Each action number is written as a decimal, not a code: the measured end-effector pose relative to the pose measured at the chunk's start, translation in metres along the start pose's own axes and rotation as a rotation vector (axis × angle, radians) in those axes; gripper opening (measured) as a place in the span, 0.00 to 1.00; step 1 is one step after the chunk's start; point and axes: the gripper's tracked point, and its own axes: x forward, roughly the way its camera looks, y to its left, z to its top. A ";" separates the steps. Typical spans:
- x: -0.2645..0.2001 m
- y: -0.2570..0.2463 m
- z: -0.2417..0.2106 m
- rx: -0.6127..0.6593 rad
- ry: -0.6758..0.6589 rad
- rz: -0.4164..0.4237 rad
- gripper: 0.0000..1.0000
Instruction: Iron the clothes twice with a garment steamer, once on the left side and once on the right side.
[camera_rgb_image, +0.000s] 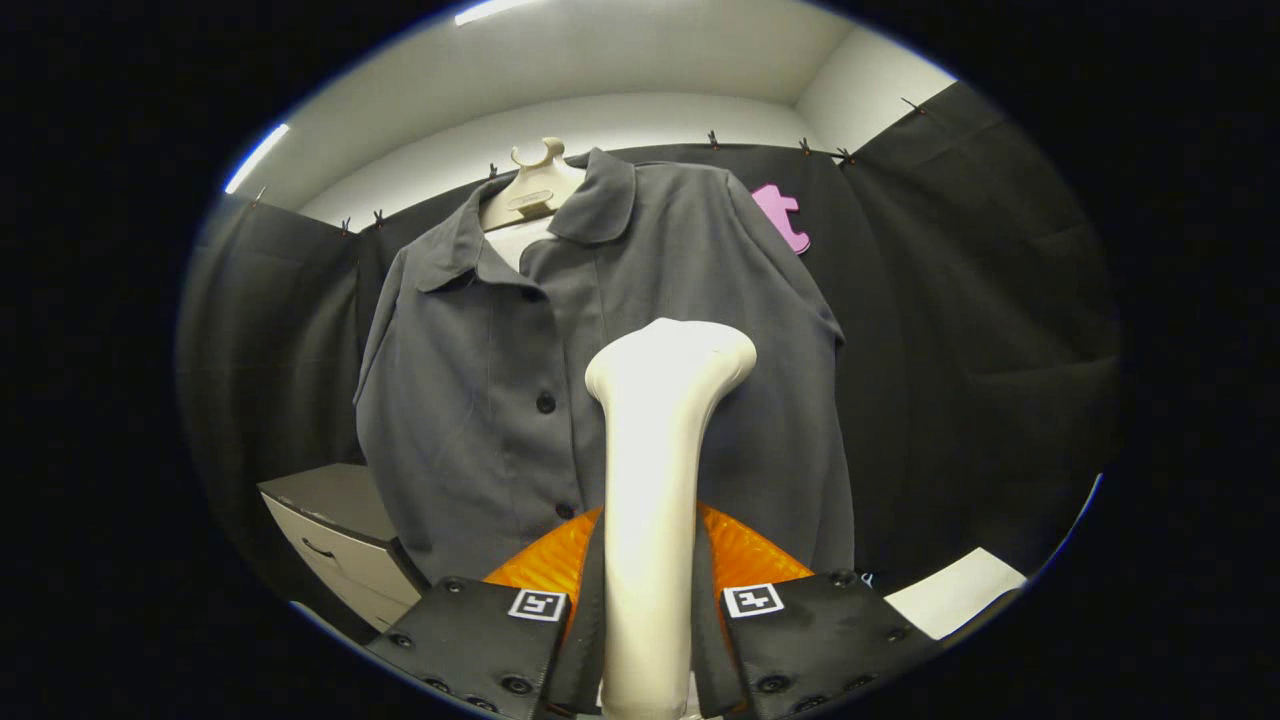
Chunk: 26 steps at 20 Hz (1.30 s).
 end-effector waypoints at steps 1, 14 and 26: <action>-0.003 0.000 -0.008 0.003 0.012 -0.001 0.43; -0.033 -0.017 -0.101 0.049 0.164 -0.048 0.43; -0.052 -0.033 -0.151 0.064 0.254 -0.089 0.43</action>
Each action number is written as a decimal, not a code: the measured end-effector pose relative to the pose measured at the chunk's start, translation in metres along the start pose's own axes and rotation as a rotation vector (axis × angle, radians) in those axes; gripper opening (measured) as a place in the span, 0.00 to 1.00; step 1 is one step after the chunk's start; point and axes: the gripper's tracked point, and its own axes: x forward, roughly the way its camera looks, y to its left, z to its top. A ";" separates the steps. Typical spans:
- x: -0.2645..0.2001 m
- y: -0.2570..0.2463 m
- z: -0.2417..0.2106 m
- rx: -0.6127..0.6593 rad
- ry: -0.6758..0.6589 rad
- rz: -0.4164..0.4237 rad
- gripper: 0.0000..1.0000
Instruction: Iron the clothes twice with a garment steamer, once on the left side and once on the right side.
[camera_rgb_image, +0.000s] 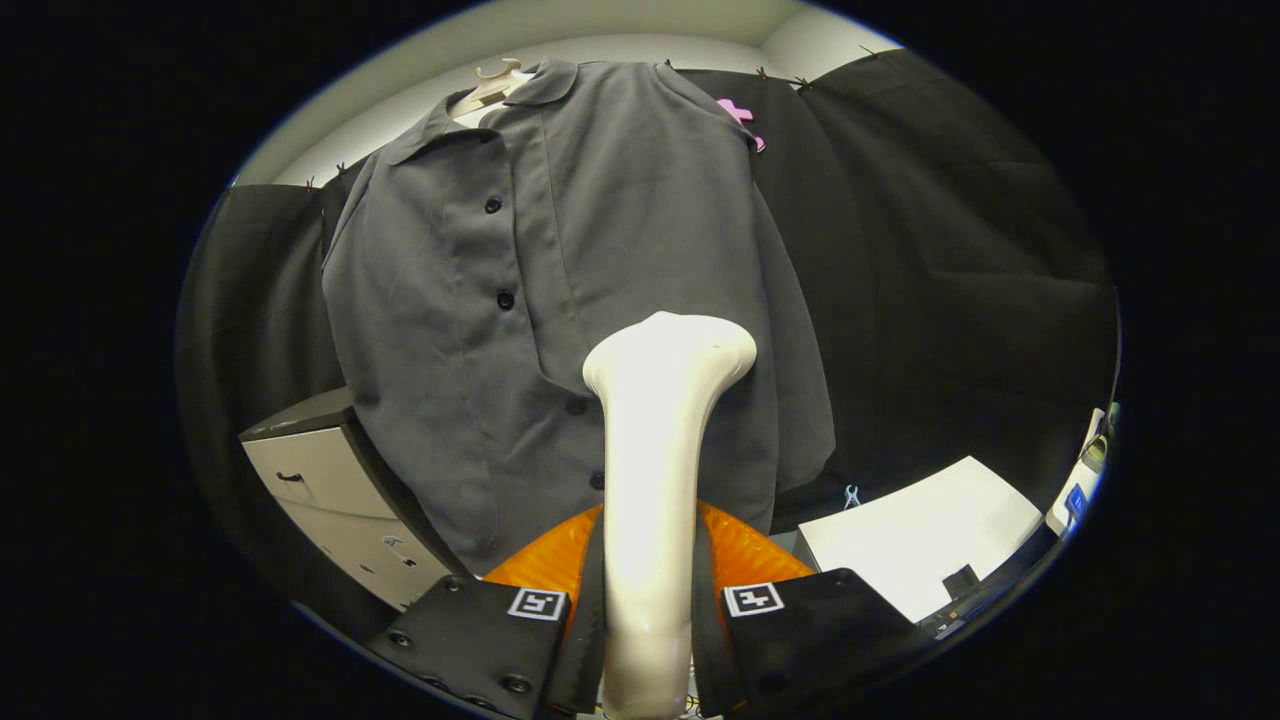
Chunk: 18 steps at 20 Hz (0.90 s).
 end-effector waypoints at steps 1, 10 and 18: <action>-0.001 -0.001 -0.002 0.001 0.002 -0.003 0.43; -0.057 0.025 0.022 -0.073 -0.079 0.025 0.43; -0.126 0.074 0.075 -0.109 -0.192 0.109 0.43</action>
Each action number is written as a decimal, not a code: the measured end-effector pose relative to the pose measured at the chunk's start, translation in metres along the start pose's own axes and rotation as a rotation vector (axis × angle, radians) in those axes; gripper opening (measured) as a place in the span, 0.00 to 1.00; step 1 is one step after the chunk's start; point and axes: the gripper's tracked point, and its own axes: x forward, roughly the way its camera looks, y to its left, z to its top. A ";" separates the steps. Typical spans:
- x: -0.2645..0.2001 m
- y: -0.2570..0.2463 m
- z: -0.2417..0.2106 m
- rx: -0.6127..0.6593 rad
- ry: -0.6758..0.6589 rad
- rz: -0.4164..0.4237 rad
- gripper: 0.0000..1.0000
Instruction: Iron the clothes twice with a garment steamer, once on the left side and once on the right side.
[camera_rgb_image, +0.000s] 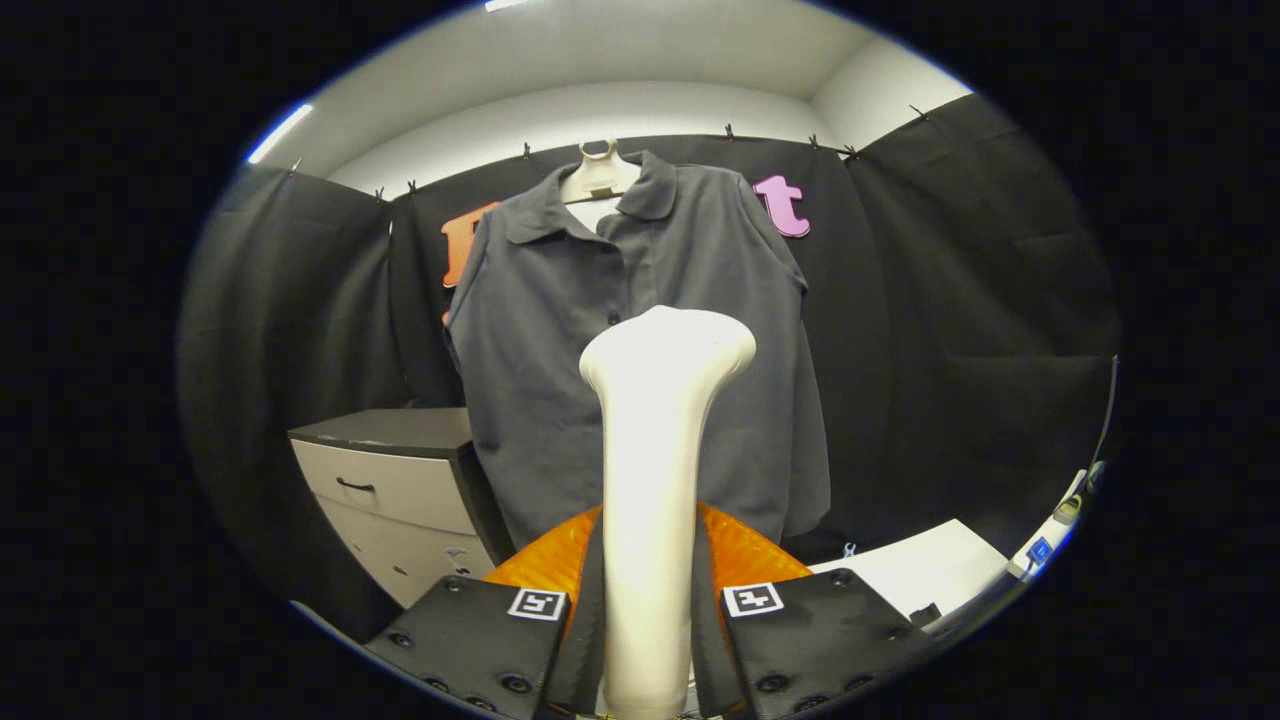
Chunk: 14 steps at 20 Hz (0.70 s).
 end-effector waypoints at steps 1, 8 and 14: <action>-0.005 0.007 0.008 0.006 -0.011 0.015 0.43; -0.037 0.043 0.047 0.003 -0.086 0.089 0.43; -0.059 0.059 0.065 -0.017 -0.126 0.126 0.43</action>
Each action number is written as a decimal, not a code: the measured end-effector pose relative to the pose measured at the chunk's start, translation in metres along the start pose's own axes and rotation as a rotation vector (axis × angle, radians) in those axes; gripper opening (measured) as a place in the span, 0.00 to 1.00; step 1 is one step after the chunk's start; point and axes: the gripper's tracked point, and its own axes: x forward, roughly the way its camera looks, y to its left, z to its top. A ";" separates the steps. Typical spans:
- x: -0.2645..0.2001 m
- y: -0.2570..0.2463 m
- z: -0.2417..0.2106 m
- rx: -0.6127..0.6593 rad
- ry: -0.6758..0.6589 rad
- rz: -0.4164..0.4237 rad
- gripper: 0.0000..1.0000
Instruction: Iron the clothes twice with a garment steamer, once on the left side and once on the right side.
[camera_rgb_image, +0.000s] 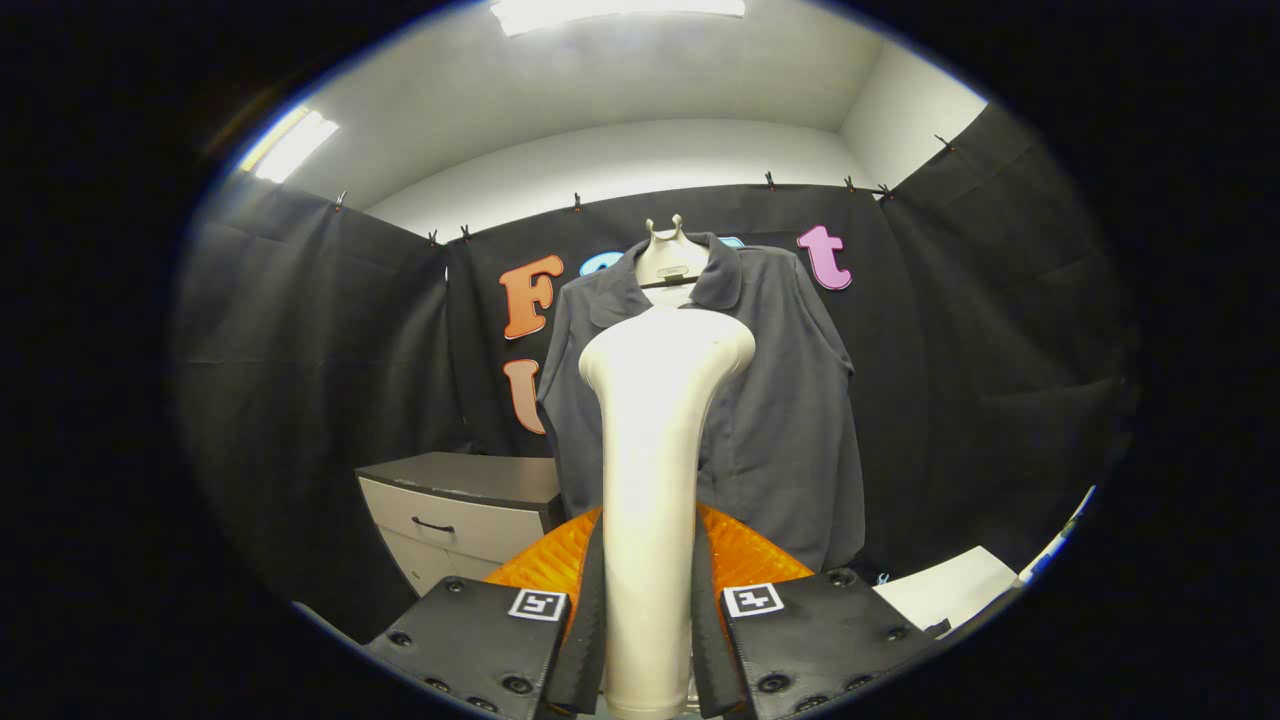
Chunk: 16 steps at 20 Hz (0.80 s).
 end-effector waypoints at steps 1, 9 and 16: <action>-0.004 0.002 0.004 -0.002 -0.010 0.004 0.43; -0.030 0.014 0.028 -0.006 -0.081 0.024 0.43; -0.034 0.017 0.028 -0.009 -0.085 0.046 0.43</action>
